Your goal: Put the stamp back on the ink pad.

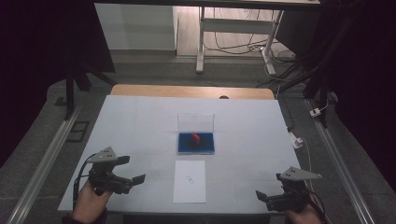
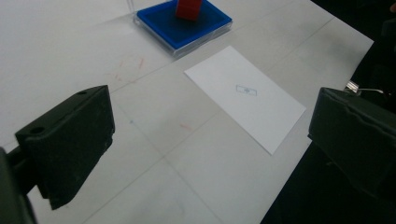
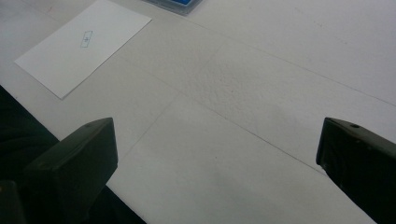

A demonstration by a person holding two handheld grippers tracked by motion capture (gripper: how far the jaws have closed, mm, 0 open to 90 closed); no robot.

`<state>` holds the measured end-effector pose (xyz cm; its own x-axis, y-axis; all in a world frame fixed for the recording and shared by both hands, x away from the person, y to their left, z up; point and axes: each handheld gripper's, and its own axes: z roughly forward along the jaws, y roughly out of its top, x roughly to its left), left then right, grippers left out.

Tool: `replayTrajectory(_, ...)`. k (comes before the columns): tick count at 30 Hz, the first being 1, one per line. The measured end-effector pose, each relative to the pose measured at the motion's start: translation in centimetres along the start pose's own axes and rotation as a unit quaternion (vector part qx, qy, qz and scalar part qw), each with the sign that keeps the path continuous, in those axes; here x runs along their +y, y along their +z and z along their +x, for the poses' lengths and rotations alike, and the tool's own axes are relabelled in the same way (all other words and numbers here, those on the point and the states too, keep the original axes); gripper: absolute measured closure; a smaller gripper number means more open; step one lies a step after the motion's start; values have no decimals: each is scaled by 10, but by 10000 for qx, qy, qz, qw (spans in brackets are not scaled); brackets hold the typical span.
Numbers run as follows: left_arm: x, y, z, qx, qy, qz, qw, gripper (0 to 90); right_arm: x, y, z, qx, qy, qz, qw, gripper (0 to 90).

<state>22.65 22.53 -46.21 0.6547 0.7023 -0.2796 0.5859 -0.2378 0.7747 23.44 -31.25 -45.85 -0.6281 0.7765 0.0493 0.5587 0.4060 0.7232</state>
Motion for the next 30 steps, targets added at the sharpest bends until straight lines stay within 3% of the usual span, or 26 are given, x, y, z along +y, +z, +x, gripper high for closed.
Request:
replayTrajectory(18,-30,-23,4,538,-158,173,9983,0,0,1,1,-8,-19,33,10000,0)
replayTrajectory(27,-38,-27,6,874,-177,475,9949,0,1,1,2,-23,-52,43,10000,0)
replayTrajectory(30,-37,-25,5,895,-140,511,9946,0,1,1,2,-20,-59,62,10000,0)
